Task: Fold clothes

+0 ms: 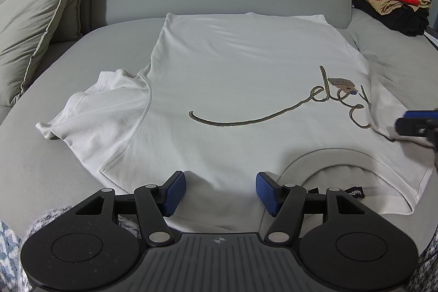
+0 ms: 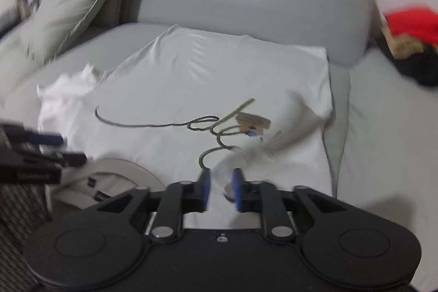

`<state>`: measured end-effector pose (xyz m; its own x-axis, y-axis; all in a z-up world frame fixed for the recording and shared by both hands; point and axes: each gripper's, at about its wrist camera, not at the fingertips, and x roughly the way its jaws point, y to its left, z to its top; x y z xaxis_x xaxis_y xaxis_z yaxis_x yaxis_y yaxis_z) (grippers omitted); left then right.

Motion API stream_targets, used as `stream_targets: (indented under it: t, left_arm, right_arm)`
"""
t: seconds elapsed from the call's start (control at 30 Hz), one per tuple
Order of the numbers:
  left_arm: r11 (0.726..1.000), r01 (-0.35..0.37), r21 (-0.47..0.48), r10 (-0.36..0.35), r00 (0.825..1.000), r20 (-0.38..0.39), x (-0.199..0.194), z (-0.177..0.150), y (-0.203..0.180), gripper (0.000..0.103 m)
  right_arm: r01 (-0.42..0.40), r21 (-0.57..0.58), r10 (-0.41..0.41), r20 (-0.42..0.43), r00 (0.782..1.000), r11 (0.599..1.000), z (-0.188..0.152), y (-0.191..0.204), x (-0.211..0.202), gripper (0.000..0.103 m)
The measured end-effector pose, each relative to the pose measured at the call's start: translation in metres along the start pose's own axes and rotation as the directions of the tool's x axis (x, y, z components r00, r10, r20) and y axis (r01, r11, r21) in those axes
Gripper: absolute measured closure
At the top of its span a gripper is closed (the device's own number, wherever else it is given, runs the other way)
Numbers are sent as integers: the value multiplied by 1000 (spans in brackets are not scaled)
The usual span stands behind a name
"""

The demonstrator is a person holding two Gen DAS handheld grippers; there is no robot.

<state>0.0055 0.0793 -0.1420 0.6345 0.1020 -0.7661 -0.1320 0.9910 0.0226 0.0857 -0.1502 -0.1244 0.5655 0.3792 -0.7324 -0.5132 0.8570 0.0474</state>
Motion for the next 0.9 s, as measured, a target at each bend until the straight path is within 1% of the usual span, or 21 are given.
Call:
stream_targets:
  t: [0.07,0.13,0.17,0.23,0.3,0.4,0.43,0.53,0.63,0.7,0.77,0.83,0.9]
  left_arm:
    - [1000,3,-6,-3,1000,-2,0,0,1,43]
    - [1000,5,-10,-5,1000,-3,1,1,1,43]
    - [1000,4,-9,-4,1000,-3,1,1,1,43]
    - [1000,1,-2,-1,1000,-2,1,1,0,43]
    - [1000,1,2,-1,1000,-2,1,1,0,43]
    - [1000,6,-1,-6,1000,-3,1,1,2,43]
    - [1000,6,-1,-6,1000,-3,1,0,2,43]
    - [1000,7,0,-7,1000,-2,0,0,2,43]
    - [1000,8,-8,-8,1000,-4,1,0,1,43]
    - [1000,5,-6,-5,1000,-4,1,0,-1,43]
    - [1000,3,0,-3,1000,-2,1,0,-1,43]
    - [1000,7,-2,-7,1000,3,0,0,0,44]
    - [1000,25,-6,-25,1000,15,-3,-1,0,50]
  right_arm:
    - [-27,115,24,26,999,993,-1,-21,-11,81]
    - [-13,265,-1,53,999,964,-1,-51,-16,82]
    - [-7,339,-16,65,998,941,0,-66,-18,82]
    - [5,495,-40,61,997,869,0,-98,-12,82]
    - [17,569,-50,42,998,822,-3,-116,0,82]
    - [126,536,-111,-61,992,835,-3,-116,30,82]
    - [162,527,-130,-97,987,834,-9,-113,31,83]
    - [268,493,-189,-205,960,828,-25,-104,34,83]
    - [286,502,-172,-260,950,816,-41,-100,10,83]
    - [312,484,-176,-306,936,817,-46,-98,-3,83]
    - [301,511,-158,-304,940,805,-47,-100,-12,84]
    - [262,526,-159,-234,959,809,-37,-99,-14,83]
    - [197,530,-123,-172,977,825,-24,-89,-8,83]
